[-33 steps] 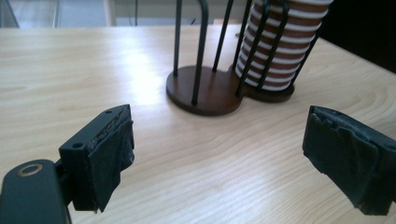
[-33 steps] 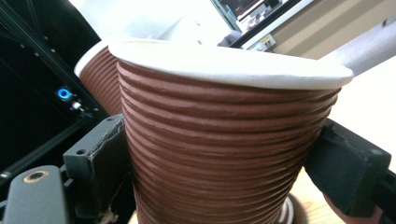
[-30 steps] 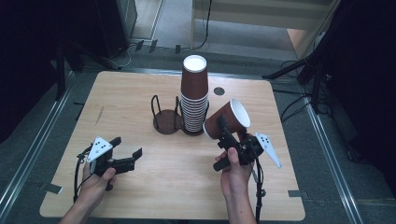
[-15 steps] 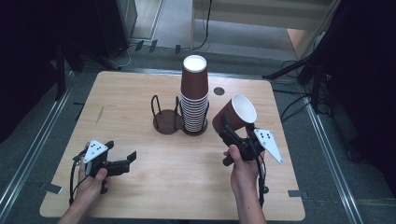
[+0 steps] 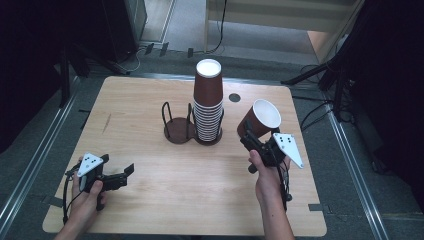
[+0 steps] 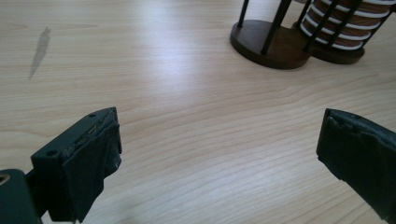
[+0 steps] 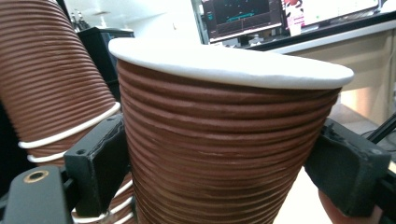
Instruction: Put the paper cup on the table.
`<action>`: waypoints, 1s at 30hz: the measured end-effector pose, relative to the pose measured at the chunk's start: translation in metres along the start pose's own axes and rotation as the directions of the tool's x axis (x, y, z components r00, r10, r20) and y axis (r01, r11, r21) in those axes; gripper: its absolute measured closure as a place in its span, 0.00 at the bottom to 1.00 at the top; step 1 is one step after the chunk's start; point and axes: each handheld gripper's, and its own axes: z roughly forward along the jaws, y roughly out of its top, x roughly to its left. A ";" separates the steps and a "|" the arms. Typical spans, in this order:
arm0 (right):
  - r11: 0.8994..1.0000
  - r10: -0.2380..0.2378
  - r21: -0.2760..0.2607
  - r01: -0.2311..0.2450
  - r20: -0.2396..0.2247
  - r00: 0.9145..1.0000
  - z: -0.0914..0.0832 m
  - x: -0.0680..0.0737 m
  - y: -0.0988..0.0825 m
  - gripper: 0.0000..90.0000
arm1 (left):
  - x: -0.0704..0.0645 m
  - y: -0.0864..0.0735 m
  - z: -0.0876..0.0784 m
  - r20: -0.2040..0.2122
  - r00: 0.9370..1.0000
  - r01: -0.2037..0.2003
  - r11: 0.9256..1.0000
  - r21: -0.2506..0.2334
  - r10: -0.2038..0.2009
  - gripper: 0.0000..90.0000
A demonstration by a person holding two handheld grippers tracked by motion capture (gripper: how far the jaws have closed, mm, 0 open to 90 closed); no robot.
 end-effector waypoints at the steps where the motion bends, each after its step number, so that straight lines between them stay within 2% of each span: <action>1: 1.000 -0.012 -0.003 0.012 0.009 1.000 0.002 -0.001 0.000 0.15 | 0.002 -0.001 -0.001 -0.004 1.000 0.000 1.000 0.000 0.000 0.01; 2: 0.999 -0.039 0.000 0.039 0.028 0.999 0.006 -0.003 -0.001 0.15 | 0.005 -0.002 -0.003 -0.011 1.000 -0.006 1.000 0.001 0.006 0.01; 7: 0.999 -0.049 0.000 0.049 0.049 0.998 0.013 -0.009 -0.003 0.14 | 0.012 -0.006 -0.006 -0.025 1.000 -0.006 1.000 0.003 0.007 0.01; 11: 0.997 -0.078 0.003 0.078 0.085 0.993 0.023 -0.017 -0.009 0.14 | 0.016 -0.007 -0.006 -0.042 0.999 0.001 1.000 0.003 -0.001 0.01; 17: 0.990 -0.142 0.008 0.142 0.102 0.985 0.034 -0.026 -0.019 0.14 | 0.020 -0.011 -0.006 -0.061 0.998 0.015 1.000 0.004 -0.015 0.01; 22: 0.987 -0.162 0.016 0.161 0.113 0.980 0.042 -0.032 -0.026 0.14 | 0.024 -0.013 -0.009 -0.060 0.996 0.062 0.998 -0.001 -0.062 0.01; 24: 0.982 -0.187 0.014 0.187 0.124 0.975 0.047 -0.033 -0.031 0.15 | 0.024 -0.013 -0.011 -0.058 0.996 0.065 0.998 -0.009 -0.065 0.01; 25: 0.982 -0.187 0.014 0.187 0.124 0.975 0.047 -0.033 -0.031 0.15 | 0.024 -0.013 -0.011 -0.058 0.996 0.065 0.998 -0.009 -0.065 0.01; 26: 0.978 -0.208 0.024 0.207 0.122 0.970 0.051 -0.033 -0.036 0.15 | 0.024 -0.014 -0.013 -0.062 0.996 0.057 0.998 -0.012 -0.058 0.01; 30: 0.972 -0.233 0.036 0.231 0.115 0.966 0.056 -0.030 -0.043 0.15 | 0.026 -0.014 -0.012 -0.060 0.996 0.064 0.998 -0.017 -0.065 0.01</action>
